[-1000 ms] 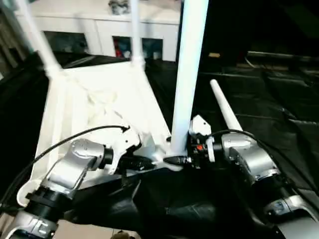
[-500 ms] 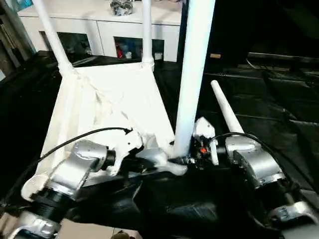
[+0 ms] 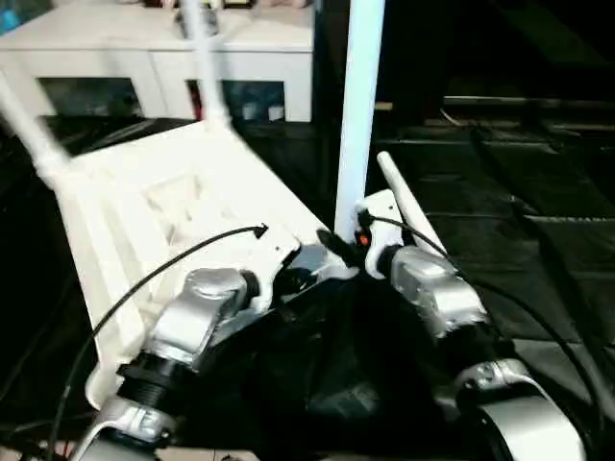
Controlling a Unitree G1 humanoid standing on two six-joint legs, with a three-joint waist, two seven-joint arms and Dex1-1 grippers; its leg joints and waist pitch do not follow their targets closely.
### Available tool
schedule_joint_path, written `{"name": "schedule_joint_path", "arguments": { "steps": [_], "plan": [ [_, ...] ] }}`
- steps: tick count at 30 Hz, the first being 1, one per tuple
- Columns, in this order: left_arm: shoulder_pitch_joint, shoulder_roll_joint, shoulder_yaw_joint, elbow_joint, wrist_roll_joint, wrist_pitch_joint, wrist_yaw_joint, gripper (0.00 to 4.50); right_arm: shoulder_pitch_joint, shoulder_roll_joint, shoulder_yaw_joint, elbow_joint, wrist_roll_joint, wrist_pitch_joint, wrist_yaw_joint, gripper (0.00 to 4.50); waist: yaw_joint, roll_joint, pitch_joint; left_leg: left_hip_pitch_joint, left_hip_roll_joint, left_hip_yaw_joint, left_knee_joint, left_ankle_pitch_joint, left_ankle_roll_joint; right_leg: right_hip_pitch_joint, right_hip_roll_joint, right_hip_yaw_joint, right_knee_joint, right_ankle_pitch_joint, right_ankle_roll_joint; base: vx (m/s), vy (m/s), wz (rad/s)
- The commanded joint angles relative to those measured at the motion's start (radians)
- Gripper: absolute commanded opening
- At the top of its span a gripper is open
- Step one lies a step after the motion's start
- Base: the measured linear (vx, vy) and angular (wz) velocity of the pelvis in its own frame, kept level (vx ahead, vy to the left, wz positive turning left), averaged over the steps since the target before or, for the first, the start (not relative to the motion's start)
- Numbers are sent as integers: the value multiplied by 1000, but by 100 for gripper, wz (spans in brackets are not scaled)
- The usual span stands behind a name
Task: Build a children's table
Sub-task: Rotate leg to tighten
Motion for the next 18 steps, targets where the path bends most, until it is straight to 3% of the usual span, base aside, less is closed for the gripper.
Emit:
{"name": "schedule_joint_path", "arguments": {
  "steps": [1,3,4,6,10,15,18],
  "plan": [
    [-43,-39,-24,-40,-20,-25,-4,0,11,80,76,51,1,54,58,329,6,-7,-66,-3,17,-6,-63,-149,52,56,-66,51,-82,-245,-178,0,0,0],
    [-35,-26,-34,-54,-25,-30,-31,0,0,76,69,58,6,44,84,335,4,-5,-65,-4,18,-7,-65,-156,56,57,-66,50,-81,-243,-185,0,0,0],
    [-29,-16,-38,-63,-27,-35,-48,0,-3,69,70,57,5,34,103,347,2,-11,-63,-5,18,-6,-65,-165,55,58,-65,49,-84,-257,-181,0,0,0],
    [-20,3,-43,-77,-30,-44,-77,0,-3,48,78,43,4,19,144,373,2,-7,-63,-1,19,-7,-66,-178,53,55,-67,50,-85,-276,-179,0,0,0],
    [-8,43,-52,-93,-39,-57,-135,0,5,-4,98,1,-1,1,231,398,1,-3,-65,0,22,-6,-65,-169,61,55,-64,51,-79,-221,-200,0,0,0],
    [6,118,-64,-108,-63,-100,-254,0,53,-130,180,-116,-22,-8,444,444,13,-2,-68,2,24,-5,-63,-143,80,57,-63,53,-70,-144,-221,0,0,0],
    [21,169,-70,-131,-92,-111,-353,0,88,-210,222,-194,-27,-12,582,444,24,-1,-67,5,26,-2,-63,-150,83,54,-63,54,-71,-146,-227,0,0,0]
  ]
}}
